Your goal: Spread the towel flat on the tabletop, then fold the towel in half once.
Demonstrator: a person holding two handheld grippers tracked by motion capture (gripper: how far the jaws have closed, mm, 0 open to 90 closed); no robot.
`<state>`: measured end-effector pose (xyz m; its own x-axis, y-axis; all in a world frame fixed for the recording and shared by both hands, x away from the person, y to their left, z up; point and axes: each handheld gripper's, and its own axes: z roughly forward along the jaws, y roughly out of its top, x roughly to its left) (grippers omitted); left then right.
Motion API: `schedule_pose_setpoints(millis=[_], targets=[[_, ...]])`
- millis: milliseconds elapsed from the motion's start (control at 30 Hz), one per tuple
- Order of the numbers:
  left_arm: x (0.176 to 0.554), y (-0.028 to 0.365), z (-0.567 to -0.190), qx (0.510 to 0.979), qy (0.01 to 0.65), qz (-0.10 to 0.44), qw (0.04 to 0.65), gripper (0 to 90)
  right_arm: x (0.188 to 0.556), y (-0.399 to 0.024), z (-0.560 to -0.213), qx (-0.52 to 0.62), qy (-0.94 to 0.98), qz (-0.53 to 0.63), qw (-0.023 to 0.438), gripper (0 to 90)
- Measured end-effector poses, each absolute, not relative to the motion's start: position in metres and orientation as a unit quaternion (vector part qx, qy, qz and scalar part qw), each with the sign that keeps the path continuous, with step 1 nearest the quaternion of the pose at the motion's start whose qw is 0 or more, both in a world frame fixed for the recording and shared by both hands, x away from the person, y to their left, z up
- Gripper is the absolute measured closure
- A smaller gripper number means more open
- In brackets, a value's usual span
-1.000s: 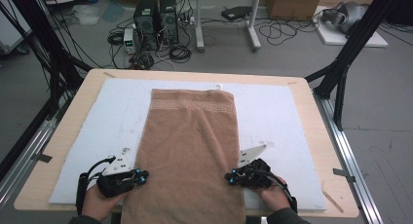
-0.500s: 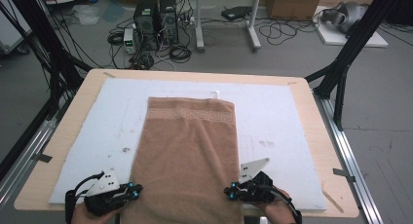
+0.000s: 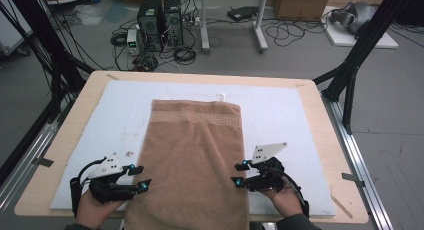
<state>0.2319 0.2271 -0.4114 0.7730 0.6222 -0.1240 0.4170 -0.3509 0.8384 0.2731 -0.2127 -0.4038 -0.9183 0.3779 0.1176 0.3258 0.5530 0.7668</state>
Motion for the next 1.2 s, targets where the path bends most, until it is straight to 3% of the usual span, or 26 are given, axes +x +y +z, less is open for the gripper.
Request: schedule_pose_setpoints(millis=[233,467,933,1200], targets=[[0.251,0.224,-0.407,0.804,0.331,0.123,0.479,36.2,0.291,-0.217,-0.393,0.222,0.866,0.446,0.045,38.2],[0.264,0.22,-0.401,0.81,0.328,0.129,0.468,31.5,0.302,-0.215,-0.39,0.229,0.864,0.446,0.047,34.5],[0.28,0.215,-0.395,0.822,0.326,0.128,0.45,31.0,0.31,-0.214,-0.396,0.232,0.865,0.442,0.044,32.8],[0.305,0.218,-0.389,0.823,0.335,0.128,0.441,31.7,0.334,-0.212,-0.393,0.243,0.869,0.428,0.054,33.0]])
